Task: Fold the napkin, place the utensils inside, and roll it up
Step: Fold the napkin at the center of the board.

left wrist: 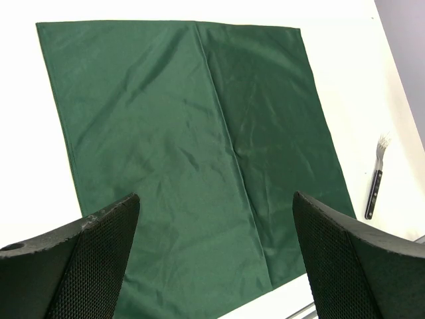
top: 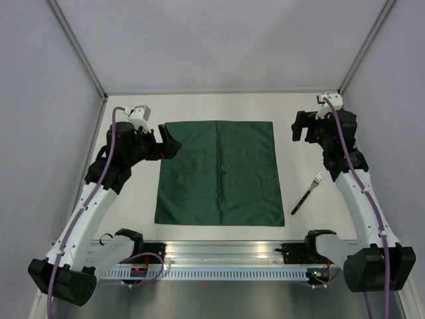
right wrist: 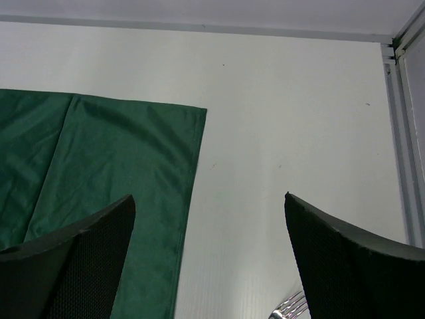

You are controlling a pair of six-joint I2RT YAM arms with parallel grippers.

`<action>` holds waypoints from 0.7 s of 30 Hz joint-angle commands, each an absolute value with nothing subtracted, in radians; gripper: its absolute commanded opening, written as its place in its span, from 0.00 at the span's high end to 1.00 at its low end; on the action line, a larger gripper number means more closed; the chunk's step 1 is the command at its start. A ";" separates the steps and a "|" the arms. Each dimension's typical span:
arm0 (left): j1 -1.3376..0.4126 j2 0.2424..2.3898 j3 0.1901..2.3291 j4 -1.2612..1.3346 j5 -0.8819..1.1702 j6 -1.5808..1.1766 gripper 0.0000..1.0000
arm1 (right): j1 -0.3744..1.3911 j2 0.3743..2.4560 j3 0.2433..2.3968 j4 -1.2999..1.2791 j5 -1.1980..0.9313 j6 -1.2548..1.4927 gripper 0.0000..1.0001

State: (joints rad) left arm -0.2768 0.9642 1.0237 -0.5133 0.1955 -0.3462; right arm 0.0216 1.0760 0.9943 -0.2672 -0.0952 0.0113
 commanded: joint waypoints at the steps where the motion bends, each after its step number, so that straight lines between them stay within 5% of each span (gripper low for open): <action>1: -0.275 0.965 1.023 -0.482 0.230 -0.368 0.00 | 0.023 1.065 0.985 -0.268 -0.095 0.008 0.02; 11: -0.275 0.959 1.303 -0.563 0.164 -0.367 0.01 | 0.130 1.115 1.005 -0.269 -0.207 -0.057 0.09; 21: -0.275 0.917 1.655 -0.699 0.035 -0.405 0.00 | 0.847 1.471 1.126 -0.203 0.035 -0.115 0.26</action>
State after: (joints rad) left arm -0.2768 0.9363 1.5970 -0.6197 0.0994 -0.3527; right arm 0.6907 1.3903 1.0580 -0.2352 -0.0624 -0.0830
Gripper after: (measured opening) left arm 0.993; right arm 0.755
